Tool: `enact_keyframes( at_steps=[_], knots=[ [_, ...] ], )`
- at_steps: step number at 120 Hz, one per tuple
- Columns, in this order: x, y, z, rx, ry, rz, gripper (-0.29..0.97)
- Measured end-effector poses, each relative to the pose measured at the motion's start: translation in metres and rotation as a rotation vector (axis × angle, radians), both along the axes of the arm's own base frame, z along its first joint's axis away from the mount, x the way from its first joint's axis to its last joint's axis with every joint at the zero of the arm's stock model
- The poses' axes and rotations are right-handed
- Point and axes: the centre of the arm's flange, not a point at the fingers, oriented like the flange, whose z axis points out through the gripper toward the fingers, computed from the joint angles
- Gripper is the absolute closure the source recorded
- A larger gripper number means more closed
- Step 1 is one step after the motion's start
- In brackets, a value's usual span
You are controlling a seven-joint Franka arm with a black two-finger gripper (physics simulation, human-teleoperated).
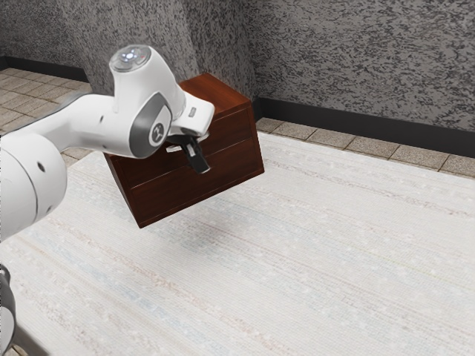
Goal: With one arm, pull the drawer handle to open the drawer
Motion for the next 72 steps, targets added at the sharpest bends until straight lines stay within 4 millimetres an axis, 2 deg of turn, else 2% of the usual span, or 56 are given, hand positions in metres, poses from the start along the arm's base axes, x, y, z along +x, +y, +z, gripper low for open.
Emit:
enact_keyframes(
  at_steps=[72],
  knots=[
    [-0.0001, 0.0007, -0.0091, 0.042, 0.037, -0.021, 0.0]
  ],
)
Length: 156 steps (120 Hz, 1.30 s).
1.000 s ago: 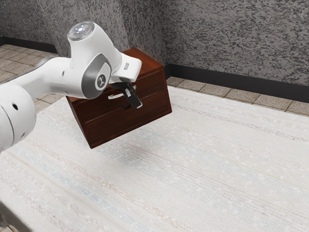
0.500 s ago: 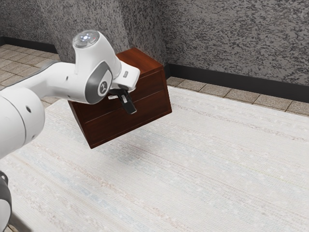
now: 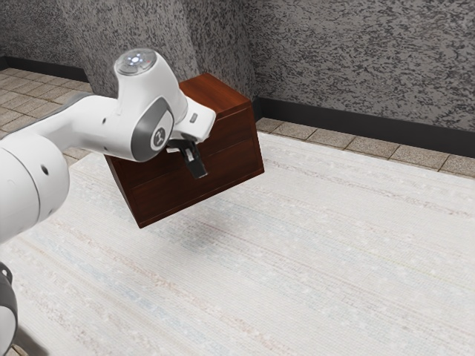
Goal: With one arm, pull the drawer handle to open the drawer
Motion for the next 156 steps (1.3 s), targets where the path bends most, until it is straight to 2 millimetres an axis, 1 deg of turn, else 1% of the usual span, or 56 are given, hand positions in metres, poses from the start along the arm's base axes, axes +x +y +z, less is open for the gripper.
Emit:
enact_keyframes(
  at_steps=[13, 34, 55, 73, 103, 120, 129, 136, 156],
  knots=[
    [-0.001, 0.0, 0.0, 0.027, 0.017, -0.007, 0.03],
    [-0.004, 0.002, 0.003, 0.043, 0.028, -0.007, 0.05],
    [-0.005, 0.003, 0.004, 0.066, 0.032, -0.004, 0.03],
    [-0.003, 0.002, 0.002, 0.091, 0.031, -0.004, -0.02],
    [-0.003, 0.002, 0.0, 0.098, 0.028, 0.004, -0.01],
    [-0.006, 0.002, 0.006, 0.099, 0.027, 0.008, 0.02],
    [-0.006, -0.004, 0.008, 0.099, 0.028, 0.003, 0.01],
    [-0.006, -0.008, 0.007, 0.097, 0.034, 0.001, 0.01],
    [-0.009, -0.009, 0.003, 0.091, 0.043, 0.007, -0.01]
  ],
)
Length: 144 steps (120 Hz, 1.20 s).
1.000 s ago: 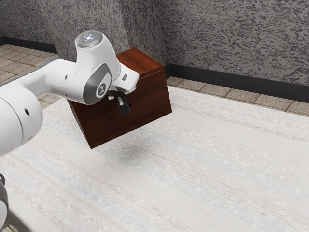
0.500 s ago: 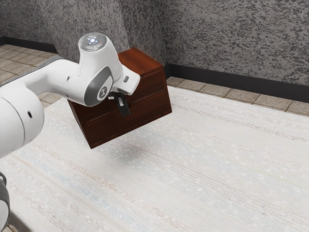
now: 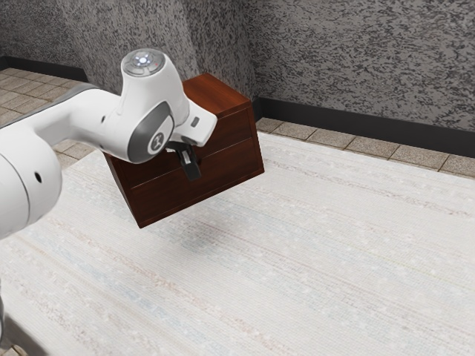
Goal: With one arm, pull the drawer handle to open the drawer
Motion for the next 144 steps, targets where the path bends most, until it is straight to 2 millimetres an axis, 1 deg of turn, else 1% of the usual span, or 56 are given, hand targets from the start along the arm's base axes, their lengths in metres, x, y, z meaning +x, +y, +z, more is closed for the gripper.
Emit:
enact_keyframes(
  at_steps=[17, 26, 30, 50, 58, 64, 75, 79, 86, 101, 109, 115, 120, 129, 144],
  knots=[
    [-0.001, -0.001, 0.001, -0.003, -0.003, 0.004, 0.02],
    [0.002, -0.011, 0.002, -0.004, -0.008, -0.008, -0.01],
    [0.003, -0.015, 0.003, -0.003, -0.011, -0.012, 0.0],
    [0.004, -0.019, 0.0, -0.004, -0.012, -0.015, 0.0],
    [0.004, -0.027, -0.004, -0.009, -0.006, -0.024, -0.01],
    [0.002, -0.032, -0.005, -0.013, -0.003, -0.029, -0.01],
    [-0.005, -0.034, -0.005, -0.011, 0.003, -0.034, 0.04],
    [-0.007, -0.035, -0.004, -0.012, 0.003, -0.037, 0.08],
    [-0.01, -0.037, -0.001, -0.014, 0.0, -0.039, 0.09],
    [-0.012, -0.046, -0.003, -0.019, 0.003, -0.047, 0.04],
    [-0.012, -0.054, -0.003, -0.02, 0.004, -0.054, 0.04],
    [-0.013, -0.058, 0.0, -0.015, 0.003, -0.061, 0.07],
    [-0.016, -0.059, 0.002, -0.014, 0.002, -0.063, 0.09],
    [-0.022, -0.058, 0.003, -0.014, 0.005, -0.061, 0.06],
    [-0.027, -0.063, 0.001, -0.015, 0.009, -0.063, 0.02]
  ],
)
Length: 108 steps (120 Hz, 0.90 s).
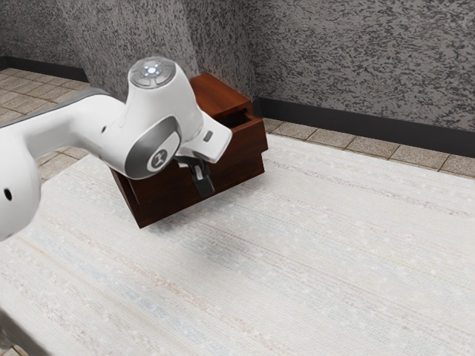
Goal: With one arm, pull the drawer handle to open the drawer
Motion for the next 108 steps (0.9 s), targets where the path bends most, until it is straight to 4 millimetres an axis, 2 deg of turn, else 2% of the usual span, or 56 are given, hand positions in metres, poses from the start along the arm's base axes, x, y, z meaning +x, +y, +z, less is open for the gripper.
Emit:
enact_keyframes(
  at_steps=[35, 68, 108],
  knots=[
    [-0.014, -0.004, 0.004, -0.007, -0.007, 0.002, 0.03],
    [-0.017, -0.026, 0.005, -0.008, -0.012, -0.02, 0.01],
    [-0.029, -0.022, 0.007, -0.025, -0.022, -0.002, 0.0]
  ],
)
